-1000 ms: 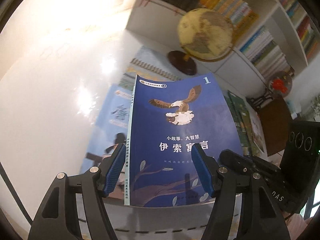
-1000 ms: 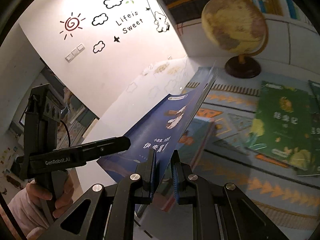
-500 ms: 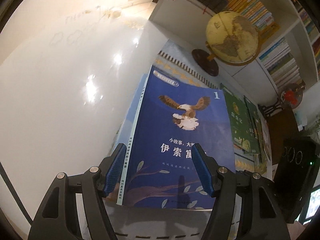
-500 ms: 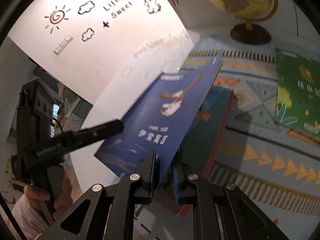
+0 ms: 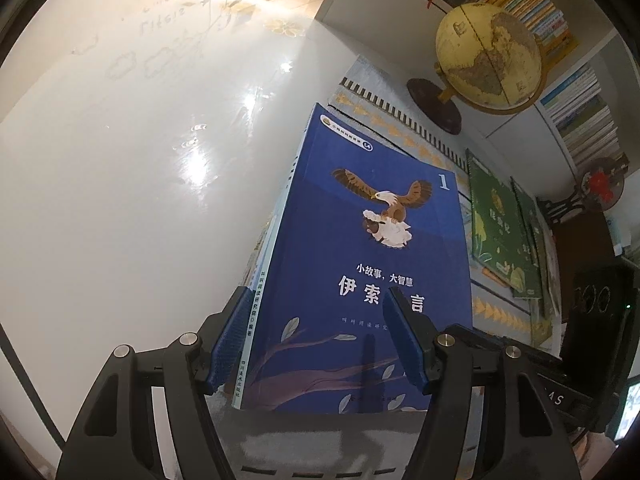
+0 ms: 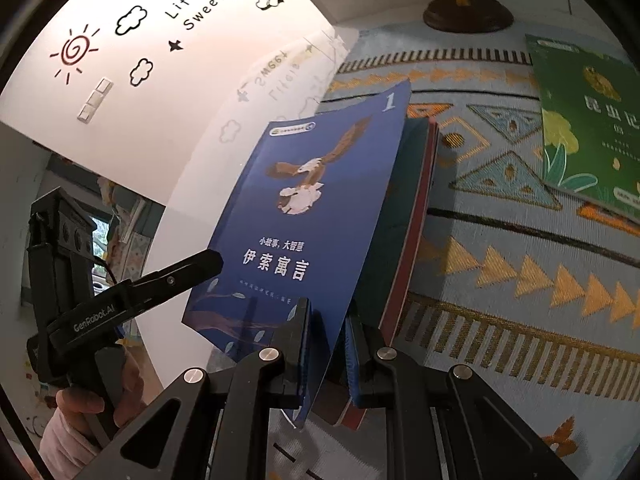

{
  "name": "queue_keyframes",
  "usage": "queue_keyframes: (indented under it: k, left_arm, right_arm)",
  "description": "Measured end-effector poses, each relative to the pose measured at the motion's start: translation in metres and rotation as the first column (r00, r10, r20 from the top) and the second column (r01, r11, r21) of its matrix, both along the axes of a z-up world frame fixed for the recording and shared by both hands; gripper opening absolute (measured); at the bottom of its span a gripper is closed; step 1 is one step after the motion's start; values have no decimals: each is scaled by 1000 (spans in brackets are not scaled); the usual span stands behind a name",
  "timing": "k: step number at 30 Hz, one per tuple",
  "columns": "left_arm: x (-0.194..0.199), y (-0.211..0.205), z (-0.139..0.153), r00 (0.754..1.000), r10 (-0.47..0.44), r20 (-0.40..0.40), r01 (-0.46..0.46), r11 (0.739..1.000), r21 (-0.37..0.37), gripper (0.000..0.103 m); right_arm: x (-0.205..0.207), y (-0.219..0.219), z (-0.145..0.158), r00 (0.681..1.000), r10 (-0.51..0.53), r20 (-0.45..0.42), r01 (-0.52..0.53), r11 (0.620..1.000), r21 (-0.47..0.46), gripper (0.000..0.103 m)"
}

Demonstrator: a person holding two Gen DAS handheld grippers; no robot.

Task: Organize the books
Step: 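Lower the dark blue book onto the light blue book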

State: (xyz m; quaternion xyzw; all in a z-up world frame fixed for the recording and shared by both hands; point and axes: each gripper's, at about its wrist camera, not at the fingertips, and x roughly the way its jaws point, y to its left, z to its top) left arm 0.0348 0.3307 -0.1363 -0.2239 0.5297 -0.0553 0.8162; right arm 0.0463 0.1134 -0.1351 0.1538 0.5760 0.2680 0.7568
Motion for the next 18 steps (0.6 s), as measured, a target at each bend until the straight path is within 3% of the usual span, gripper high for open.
queue_keyframes:
  k: [18]
  left_arm:
    - [3,-12,-5,998,-26,-54,30,995,93,66]
  right_arm:
    - [1,1,-8,997,-2,-74,1,1000,-23,17]
